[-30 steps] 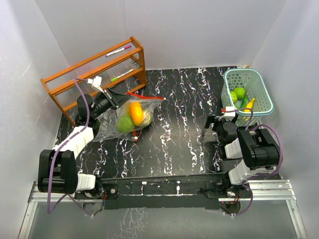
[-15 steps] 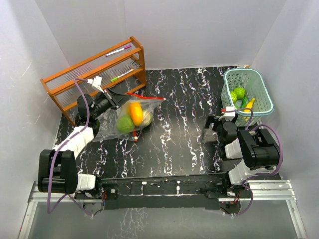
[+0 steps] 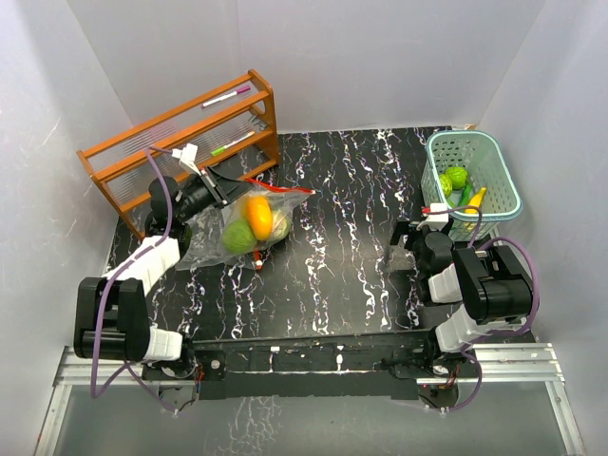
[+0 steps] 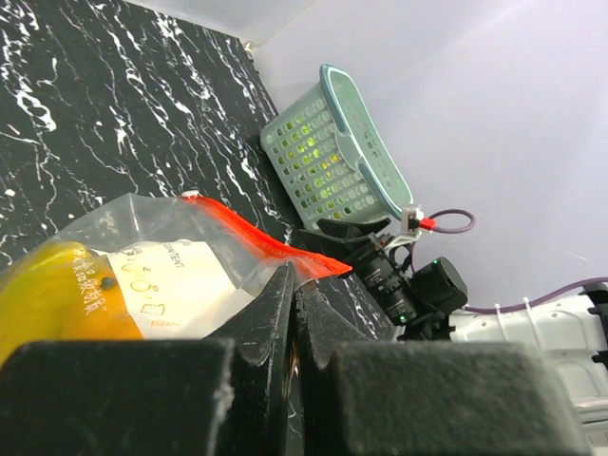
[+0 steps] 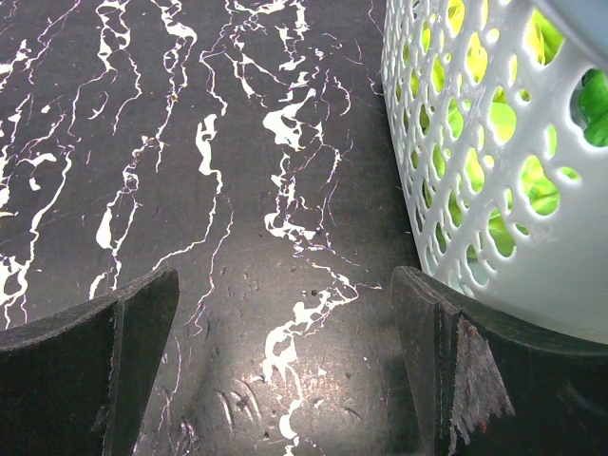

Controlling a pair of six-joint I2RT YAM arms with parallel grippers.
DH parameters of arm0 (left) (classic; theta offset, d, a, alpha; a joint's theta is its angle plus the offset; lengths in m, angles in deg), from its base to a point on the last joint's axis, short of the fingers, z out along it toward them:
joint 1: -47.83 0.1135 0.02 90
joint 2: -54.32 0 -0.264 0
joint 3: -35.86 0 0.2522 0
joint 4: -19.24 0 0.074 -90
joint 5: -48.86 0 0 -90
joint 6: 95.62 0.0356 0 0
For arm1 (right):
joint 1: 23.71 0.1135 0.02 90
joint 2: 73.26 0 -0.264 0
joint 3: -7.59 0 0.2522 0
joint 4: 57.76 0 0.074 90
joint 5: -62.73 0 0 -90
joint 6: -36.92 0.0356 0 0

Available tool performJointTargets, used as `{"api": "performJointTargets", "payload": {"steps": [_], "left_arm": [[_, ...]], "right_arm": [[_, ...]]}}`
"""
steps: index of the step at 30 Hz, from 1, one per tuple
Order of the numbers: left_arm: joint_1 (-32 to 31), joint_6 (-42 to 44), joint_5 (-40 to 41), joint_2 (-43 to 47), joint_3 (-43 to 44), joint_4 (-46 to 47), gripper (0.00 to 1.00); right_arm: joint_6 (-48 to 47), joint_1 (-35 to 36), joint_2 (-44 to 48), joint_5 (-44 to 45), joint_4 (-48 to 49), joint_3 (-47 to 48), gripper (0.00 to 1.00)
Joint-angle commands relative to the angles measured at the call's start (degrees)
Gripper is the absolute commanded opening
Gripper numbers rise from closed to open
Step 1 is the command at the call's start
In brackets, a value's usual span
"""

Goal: Open the zip-top bag and remove the fake food
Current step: Open the zipper of the food storage bag at the center of the board.

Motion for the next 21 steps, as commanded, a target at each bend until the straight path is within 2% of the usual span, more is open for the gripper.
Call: {"api": "performJointTargets", "payload": {"steps": [1,4,10,14,21], "left_arm": [[0.0,2.0,-3.2,2.5,4.9,-4.6,0.0],[-0.1,7.5,-2.0,3.9,5.8,-11.2,0.0],[-0.1,5.0,-4.1,3.3,4.7,-8.6,0.0],[-0.1,11.2,-3.7,4.3,6.4,-15.8,0.0],[-0.1,5.2,-8.0,1.4,5.3,-8.7,0.0]], "right_arm": [[-0.3,-0.1,-0.1,-0.3,4.1,0.9,0.99],[-0.3,-0.1,-0.1,-0.3,4.1,0.9,0.99],[-0.3,-0.2,-0.1,-0.4,4.1,0.9,0.99],[-0.3,-0.2,-0.1,-0.4,4.1,0.9,0.99],[-0.3,-0.2,-0.1,-0.3,4.1,0.9,0.99]]}}
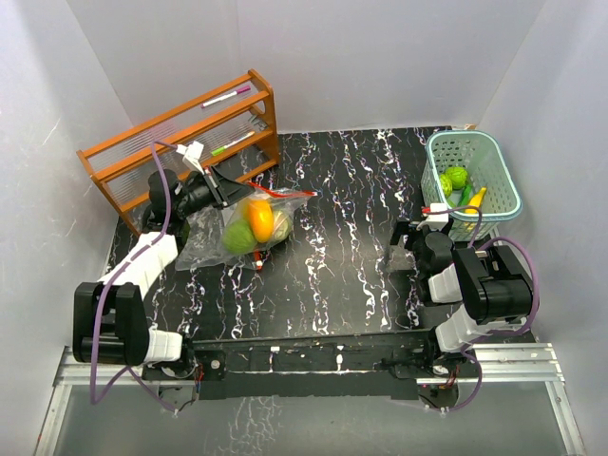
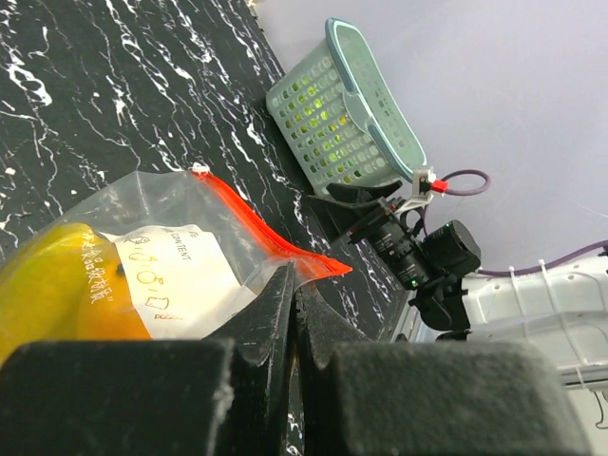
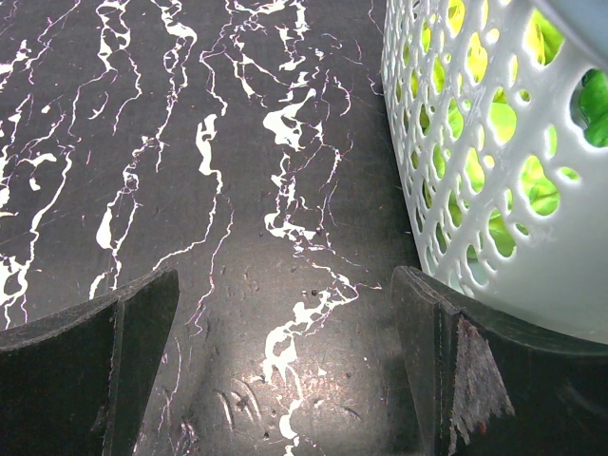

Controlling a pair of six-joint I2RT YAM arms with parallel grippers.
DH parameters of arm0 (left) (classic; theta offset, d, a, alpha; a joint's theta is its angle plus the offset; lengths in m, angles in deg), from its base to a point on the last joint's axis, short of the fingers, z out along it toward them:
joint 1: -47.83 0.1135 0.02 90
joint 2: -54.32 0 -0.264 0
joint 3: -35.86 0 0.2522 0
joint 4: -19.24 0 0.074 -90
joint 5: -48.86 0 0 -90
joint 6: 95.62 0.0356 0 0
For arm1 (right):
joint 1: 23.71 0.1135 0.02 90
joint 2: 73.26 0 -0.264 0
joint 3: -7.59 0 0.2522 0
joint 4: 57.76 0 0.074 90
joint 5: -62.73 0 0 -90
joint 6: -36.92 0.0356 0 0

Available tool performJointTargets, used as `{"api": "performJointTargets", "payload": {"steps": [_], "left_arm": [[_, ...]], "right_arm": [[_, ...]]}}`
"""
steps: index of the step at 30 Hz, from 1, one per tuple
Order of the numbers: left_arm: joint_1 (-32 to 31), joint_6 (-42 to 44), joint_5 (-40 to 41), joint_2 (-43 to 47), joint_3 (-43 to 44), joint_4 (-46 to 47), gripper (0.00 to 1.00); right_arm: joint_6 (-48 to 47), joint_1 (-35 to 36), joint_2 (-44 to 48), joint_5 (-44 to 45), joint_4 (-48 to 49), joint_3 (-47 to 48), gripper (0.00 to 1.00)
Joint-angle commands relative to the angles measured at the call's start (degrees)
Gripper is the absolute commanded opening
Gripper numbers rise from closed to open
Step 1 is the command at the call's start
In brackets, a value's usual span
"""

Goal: Open the zip-top bag and remove the fake food
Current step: Open the zipper of the food storage bag at the center of the board.

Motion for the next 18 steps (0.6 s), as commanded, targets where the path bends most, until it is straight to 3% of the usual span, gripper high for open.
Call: {"api": "performJointTargets", "payload": {"steps": [1,12,18], "left_arm": [[-0.1,-2.0,-3.5,0.0,1.4,2.7,0.0],[-0.1,3.2,-1.6,1.8,3.0,-4.4,0.0],[-0.1,-0.4,-2.7,0.1,2.3,-0.1,0.0]], "right_arm": [[-0.3,-0.2,-0.1,-0.3,4.1,0.9,0.99],[-0.3,-0.2,0.0,-0.4,4.1,0.9,0.99],[-0.3,-0.1,0.0,-0.3,4.1,0.9,0.99]]}}
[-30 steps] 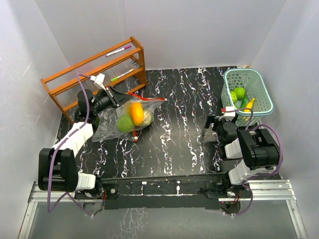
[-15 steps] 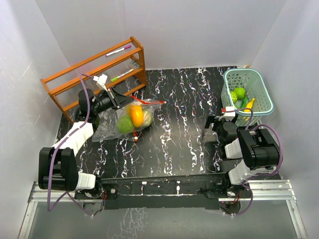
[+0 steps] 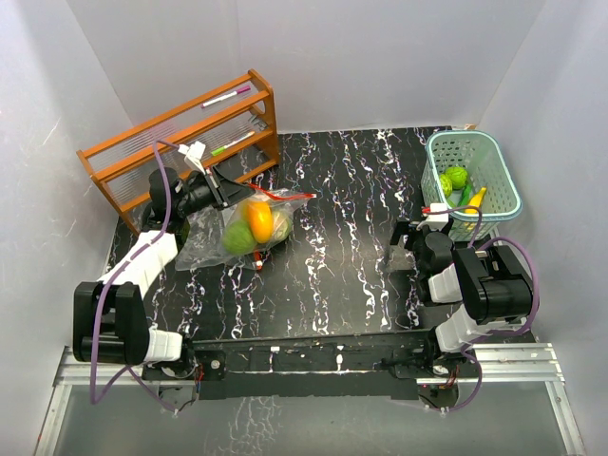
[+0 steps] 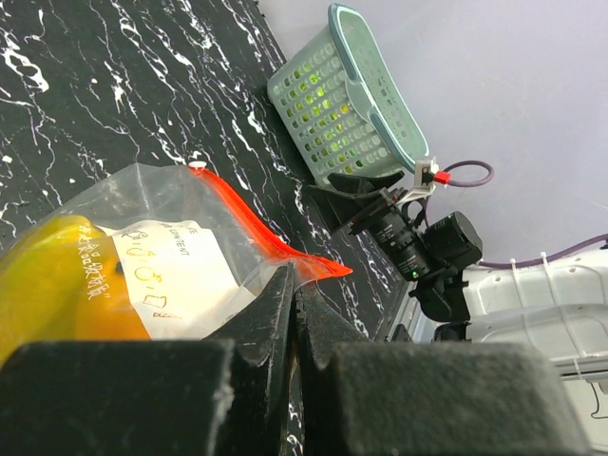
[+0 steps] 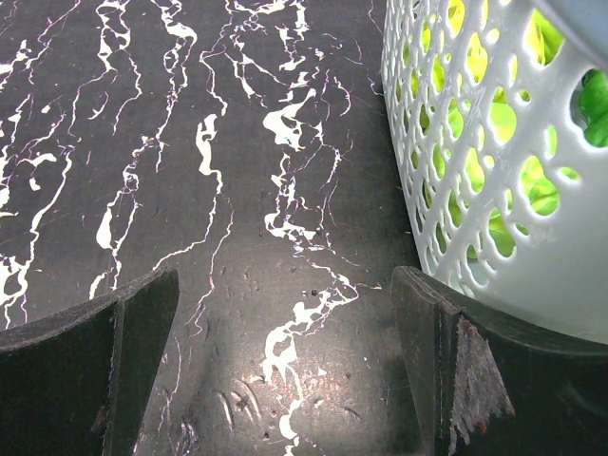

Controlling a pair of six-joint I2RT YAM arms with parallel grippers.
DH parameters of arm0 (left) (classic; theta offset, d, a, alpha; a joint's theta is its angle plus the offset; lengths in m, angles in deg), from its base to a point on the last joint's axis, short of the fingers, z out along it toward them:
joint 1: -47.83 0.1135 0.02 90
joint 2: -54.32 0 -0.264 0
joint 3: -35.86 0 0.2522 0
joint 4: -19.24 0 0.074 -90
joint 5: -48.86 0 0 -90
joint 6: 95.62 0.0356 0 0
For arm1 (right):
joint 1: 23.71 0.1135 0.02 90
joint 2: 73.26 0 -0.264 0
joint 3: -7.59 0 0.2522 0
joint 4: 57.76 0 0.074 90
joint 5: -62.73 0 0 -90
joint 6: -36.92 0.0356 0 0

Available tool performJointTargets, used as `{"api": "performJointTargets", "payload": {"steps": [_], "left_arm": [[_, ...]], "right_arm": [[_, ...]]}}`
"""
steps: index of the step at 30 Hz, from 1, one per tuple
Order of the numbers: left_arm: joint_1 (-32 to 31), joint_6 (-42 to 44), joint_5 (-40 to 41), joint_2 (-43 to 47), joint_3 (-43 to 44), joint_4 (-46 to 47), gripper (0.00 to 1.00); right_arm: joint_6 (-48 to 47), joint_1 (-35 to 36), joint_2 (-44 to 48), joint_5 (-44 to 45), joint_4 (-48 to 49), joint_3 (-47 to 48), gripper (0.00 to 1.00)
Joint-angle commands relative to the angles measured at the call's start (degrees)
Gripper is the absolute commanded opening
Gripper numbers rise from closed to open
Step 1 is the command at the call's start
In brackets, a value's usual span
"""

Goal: Open the zip-top bag and remove the fake food
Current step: Open the zipper of the food storage bag at the center of the board.

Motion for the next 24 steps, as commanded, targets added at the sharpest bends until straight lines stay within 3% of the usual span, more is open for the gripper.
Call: {"api": "performJointTargets", "payload": {"steps": [1,12,24], "left_arm": [[-0.1,-1.7,-1.2,0.4,1.2,2.7,0.0],[-0.1,3.3,1.0,2.6,1.4,-4.0,0.0],[0.0,0.1,0.5,0.6,0.9,0.3,0.0]], "right_arm": [[-0.3,-0.1,-0.1,-0.3,4.1,0.9,0.99],[-0.3,-0.2,-0.1,-0.3,4.1,0.9,0.99],[-0.3,-0.2,0.0,-0.3,4.1,0.9,0.99]]}}
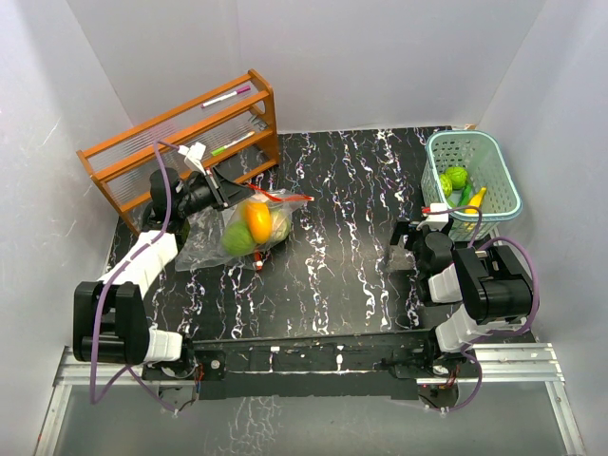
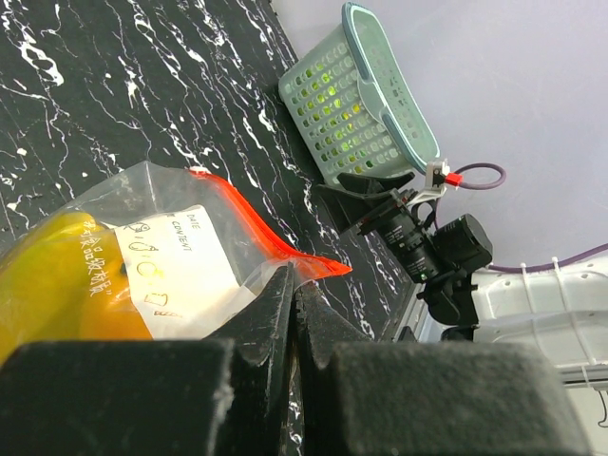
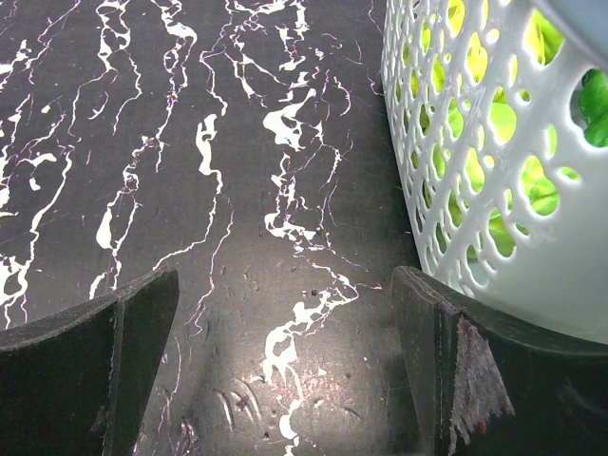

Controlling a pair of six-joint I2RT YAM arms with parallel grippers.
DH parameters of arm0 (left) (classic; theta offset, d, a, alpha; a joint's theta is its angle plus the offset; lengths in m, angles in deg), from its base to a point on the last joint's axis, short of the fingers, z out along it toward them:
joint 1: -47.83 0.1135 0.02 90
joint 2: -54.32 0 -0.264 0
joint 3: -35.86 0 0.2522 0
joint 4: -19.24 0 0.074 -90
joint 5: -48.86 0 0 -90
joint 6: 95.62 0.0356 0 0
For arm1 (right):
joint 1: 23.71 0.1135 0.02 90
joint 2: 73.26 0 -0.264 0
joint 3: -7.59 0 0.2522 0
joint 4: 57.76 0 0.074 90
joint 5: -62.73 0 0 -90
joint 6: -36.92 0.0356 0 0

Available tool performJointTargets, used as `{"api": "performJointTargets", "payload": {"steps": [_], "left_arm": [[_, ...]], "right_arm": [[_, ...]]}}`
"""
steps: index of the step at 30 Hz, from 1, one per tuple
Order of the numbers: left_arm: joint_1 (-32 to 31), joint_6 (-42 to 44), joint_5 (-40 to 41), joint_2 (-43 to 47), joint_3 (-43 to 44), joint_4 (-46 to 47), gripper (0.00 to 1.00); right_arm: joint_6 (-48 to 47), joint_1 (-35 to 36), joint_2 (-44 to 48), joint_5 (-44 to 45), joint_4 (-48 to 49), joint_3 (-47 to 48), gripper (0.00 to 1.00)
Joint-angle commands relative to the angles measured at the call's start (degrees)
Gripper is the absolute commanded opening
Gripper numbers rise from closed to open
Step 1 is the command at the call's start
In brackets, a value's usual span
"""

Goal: Open the zip-top bag and remove the fake food
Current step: Open the zipper of the food storage bag at the center of the board.

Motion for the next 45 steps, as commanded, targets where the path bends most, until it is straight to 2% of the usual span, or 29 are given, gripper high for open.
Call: {"api": "performJointTargets", "payload": {"steps": [1,18,20,24,27,34,35,38,39,42,45], "left_arm": [[0.0,-0.8,-0.5,0.7,1.0,1.6,0.0],[0.0,1.6,-0.8,1.6,2.0,-1.9,0.0],[0.0,0.0,-1.1,0.7,1.5,0.0,0.0],[-0.1,-7.2,-2.1,-2.2,-1.3,10.1,0.0],[-0.1,-8.9,-3.5,-3.9,-1.5,12.1,0.0],[-0.1,-3.8,-2.8,-1.4,-1.2,4.5,0.0],[-0.1,-3.0,-3.4,0.0,-1.1,3.2,0.0],[-0.1,-0.1,-5.1,0.7,-1.0,-0.8,0.0],[-0.1,1.1,-5.4,1.0,-1.4,-1.9,0.0],[-0.1,3.1,-5.8,1.5,-2.3,-4.2,0.0],[-0.1,3.6,-6.7,1.4,-2.4,-4.3,0.0]], "right_arm": [[-0.3,-0.1,-0.1,-0.3,4.1,0.9,0.99],[-0.3,-0.2,-0.1,-0.3,4.1,0.9,0.99],[-0.3,-0.2,-0.1,-0.4,4.1,0.9,0.99],[-0.3,-0.2,-0.1,-0.3,4.1,0.9,0.99],[-0.3,-0.2,-0.1,-0.3,4.1,0.9,0.99],[-0.8,-0.2,0.6,-0.5,4.5,1.1,0.99],[-1.3,-0.2,2.9,-1.6,0.6,2.2,0.99],[-1.9,-0.1,13.4,-5.3,-19.7,11.0,0.99],[-1.8,-0.2,15.4,-7.5,-22.7,13.2,0.99],[0.8,-0.1,18.7,-20.3,-30.8,19.3,0.99],[8.6,-0.1,18.1,-36.8,-35.1,25.8,0.99]]}}
